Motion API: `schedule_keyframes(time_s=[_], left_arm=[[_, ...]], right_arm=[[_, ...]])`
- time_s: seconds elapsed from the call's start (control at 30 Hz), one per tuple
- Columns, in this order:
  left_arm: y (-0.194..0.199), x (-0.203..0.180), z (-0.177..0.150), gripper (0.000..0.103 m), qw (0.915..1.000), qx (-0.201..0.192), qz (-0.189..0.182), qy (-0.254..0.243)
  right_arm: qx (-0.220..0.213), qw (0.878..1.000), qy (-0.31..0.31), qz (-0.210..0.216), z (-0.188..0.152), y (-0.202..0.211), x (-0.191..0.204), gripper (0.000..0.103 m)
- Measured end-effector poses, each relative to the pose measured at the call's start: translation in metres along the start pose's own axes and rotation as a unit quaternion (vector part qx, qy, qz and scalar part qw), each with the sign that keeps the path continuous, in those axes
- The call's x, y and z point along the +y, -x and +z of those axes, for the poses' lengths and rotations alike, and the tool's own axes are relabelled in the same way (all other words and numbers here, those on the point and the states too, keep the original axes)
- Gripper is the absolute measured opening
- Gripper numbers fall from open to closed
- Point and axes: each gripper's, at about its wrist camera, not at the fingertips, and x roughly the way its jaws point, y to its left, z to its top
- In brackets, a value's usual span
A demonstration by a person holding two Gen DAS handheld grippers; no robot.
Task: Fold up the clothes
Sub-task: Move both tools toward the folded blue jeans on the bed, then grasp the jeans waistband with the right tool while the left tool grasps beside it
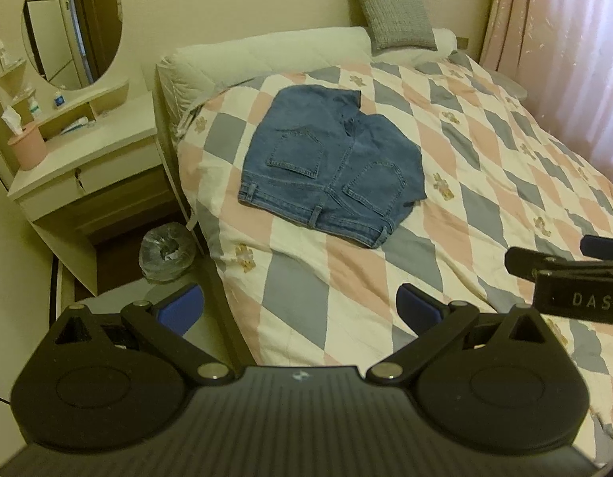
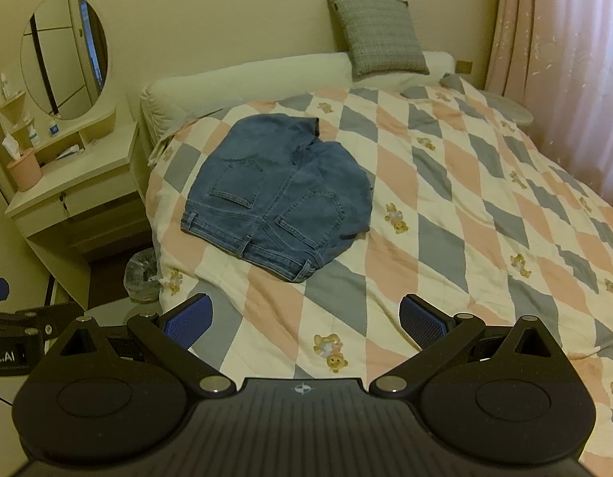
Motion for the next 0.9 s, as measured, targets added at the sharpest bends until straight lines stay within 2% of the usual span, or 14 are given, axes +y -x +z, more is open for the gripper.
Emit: schedule_keyframes(time_s=[0.2, 0.37, 0.5, 0.6, 0.67, 0.8, 0.9], left_arm=[[-0.005, 0.005, -0.005, 0.102, 0.9998, 0.020, -0.001, -0.006], [-0.027, 0.022, -0.009, 0.102, 0.9985, 0.051, -0.006, 0.020], [-0.061, 0.043, -0.016, 0.102, 0.9950, 0.086, 0.011, 0.049], [-0.093, 0.058, -0.021, 0.102, 0.9899, 0.128, -0.006, 0.060], [-0.116, 0.065, -0.021, 0.102, 0.9859, 0.156, -0.024, 0.057], [-0.161, 0.075, -0.006, 0.102, 0.9829, 0.175, -0.043, 0.037], [-0.201, 0.088, 0.014, 0.101, 0.9814, 0.177, -0.060, 0.046]], right_arm=[[0.008, 1.000, 0.000, 0.002, 0.001, -0.008, 0.008, 0.103], [0.019, 1.000, 0.022, 0.002, -0.005, -0.026, 0.016, 0.103], [0.078, 0.997, -0.017, 0.019, -0.020, -0.060, 0.008, 0.103], [0.128, 0.989, -0.067, 0.035, -0.035, -0.087, -0.006, 0.101], [0.142, 0.986, -0.087, 0.026, -0.044, -0.101, -0.011, 0.099], [0.114, 0.986, -0.125, -0.001, -0.047, -0.121, -0.016, 0.101], [0.081, 0.988, -0.132, -0.009, -0.036, -0.142, -0.013, 0.101]])
